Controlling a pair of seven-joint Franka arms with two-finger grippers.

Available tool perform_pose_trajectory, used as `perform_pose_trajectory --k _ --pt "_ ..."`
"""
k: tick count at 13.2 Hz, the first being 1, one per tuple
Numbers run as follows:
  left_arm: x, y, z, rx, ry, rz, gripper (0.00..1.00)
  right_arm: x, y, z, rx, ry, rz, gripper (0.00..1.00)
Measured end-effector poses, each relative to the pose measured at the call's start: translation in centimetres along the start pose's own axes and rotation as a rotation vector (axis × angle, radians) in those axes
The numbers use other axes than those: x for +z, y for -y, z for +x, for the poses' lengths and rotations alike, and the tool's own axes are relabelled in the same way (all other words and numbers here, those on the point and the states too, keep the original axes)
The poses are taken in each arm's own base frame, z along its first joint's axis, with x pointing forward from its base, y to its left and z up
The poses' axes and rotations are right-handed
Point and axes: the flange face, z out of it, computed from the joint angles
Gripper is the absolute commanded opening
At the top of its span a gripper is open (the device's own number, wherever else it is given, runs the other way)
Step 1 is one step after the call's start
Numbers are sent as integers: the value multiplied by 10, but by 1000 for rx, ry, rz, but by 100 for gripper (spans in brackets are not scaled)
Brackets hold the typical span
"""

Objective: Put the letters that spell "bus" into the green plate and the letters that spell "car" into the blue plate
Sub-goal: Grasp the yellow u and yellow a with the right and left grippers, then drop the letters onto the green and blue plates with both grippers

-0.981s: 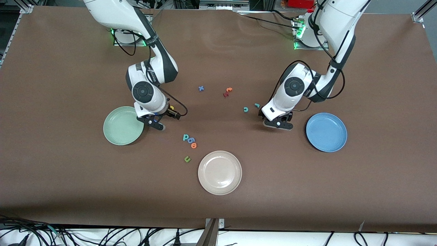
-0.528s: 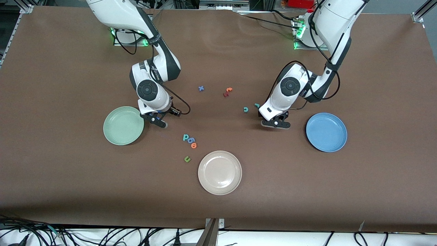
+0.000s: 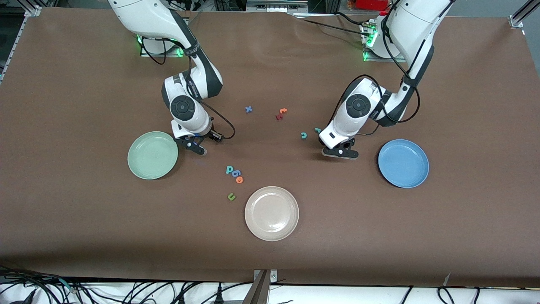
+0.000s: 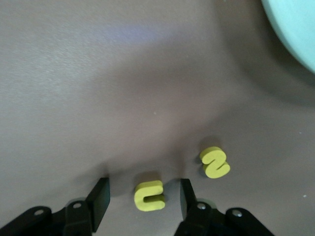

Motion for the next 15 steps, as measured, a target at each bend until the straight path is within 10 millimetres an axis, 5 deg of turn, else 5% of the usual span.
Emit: perform_pose_trajectory --k 6,9,12,15 --pt "-1 1 1 14 11 20 17 0 3 -4 -8 0 4 54" --pt "-16 26 22 18 108 98 16 -1 4 -7 -12 0 7 43" --pt "-56 87 53 82 228 142 15 -2 4 -7 -12 -1 9 32" --pt "-85 168 60 164 288 119 15 -2 5 -7 -13 -1 10 12"
